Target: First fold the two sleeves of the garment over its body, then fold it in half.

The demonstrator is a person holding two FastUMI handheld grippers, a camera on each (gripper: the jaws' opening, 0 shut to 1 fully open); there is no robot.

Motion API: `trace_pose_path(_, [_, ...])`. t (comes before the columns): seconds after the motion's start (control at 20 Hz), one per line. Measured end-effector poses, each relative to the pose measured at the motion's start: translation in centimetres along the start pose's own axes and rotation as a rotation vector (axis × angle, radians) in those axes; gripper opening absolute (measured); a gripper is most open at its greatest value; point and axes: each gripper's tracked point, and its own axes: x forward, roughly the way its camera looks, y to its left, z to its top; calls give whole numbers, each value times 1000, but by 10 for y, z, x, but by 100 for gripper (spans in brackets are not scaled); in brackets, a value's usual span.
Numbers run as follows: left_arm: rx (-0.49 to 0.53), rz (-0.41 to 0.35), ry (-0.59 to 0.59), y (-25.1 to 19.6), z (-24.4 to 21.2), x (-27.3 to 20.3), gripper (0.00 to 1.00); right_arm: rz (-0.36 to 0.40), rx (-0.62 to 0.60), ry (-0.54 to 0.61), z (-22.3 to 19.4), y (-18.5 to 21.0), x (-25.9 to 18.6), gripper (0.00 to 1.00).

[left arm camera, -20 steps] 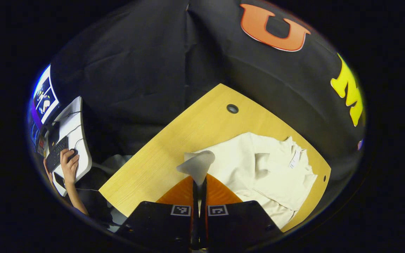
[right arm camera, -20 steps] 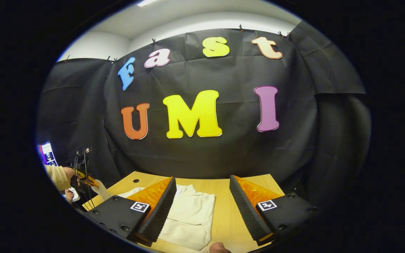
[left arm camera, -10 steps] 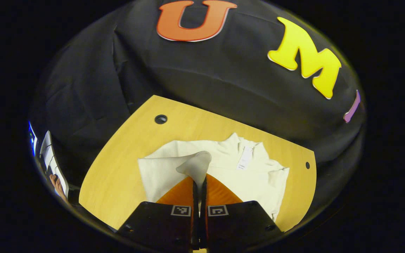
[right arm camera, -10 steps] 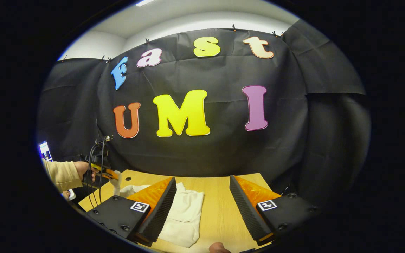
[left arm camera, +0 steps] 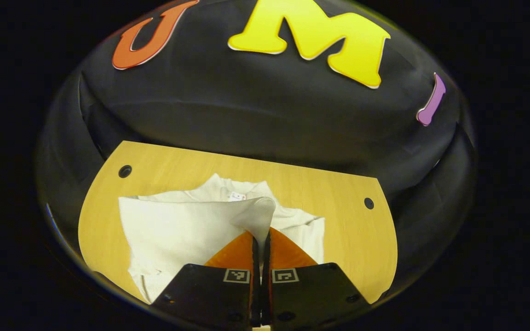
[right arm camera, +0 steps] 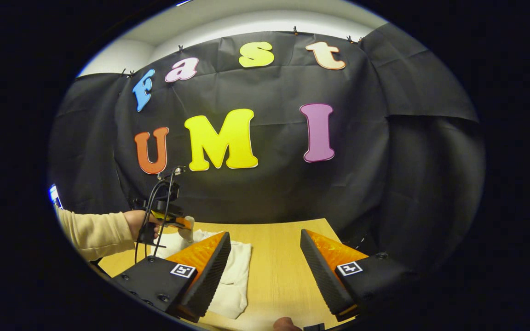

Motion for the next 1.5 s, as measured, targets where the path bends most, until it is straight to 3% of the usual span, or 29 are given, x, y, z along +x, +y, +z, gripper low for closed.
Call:
trace_pose_path(0.2, [13,-17,71,-35,-28,27,4,-42,5,23,-8,-18,-3,95])
trace_pose_path(0.25, [21,-13,80,-40,-32,31,11,-52,9,28,-10,-22,-3,95])
trace_pose_path(0.3, [30,-7,89,-43,-37,35,4,-61,9,35,-13,-25,-2,95])
trace_pose_path(0.55, [34,-30,135,-57,-56,60,7,-96,-3,67,-25,-39,-5,95])
trace_pose_path(0.65, [18,-60,145,-70,-61,47,12,-108,-1,79,-28,-44,-4,95])
trace_pose_path(0.75, [-3,-74,134,-73,-59,44,23,-116,2,88,-30,-46,-3,95])
trace_pose_path(0.85, [-13,-83,111,-72,-55,40,58,-128,-16,90,-30,-45,0,95])
trace_pose_path(0.95, [-17,-89,84,-66,-51,33,79,-123,-21,80,-24,-39,2,95])
trace_pose_path(1.0, [-30,-90,79,-62,-53,28,99,-121,-22,75,-22,-35,3,95])
trace_pose_path(1.05, [-40,-97,77,-58,-52,18,95,-118,-25,73,-22,-32,5,95])
trace_pose_path(1.15, [-38,-91,27,-45,-43,1,98,-107,-32,66,-21,-21,9,95])
trace_pose_path(1.5, [101,-14,-337,28,19,-107,99,-39,-60,66,-33,37,20,95])
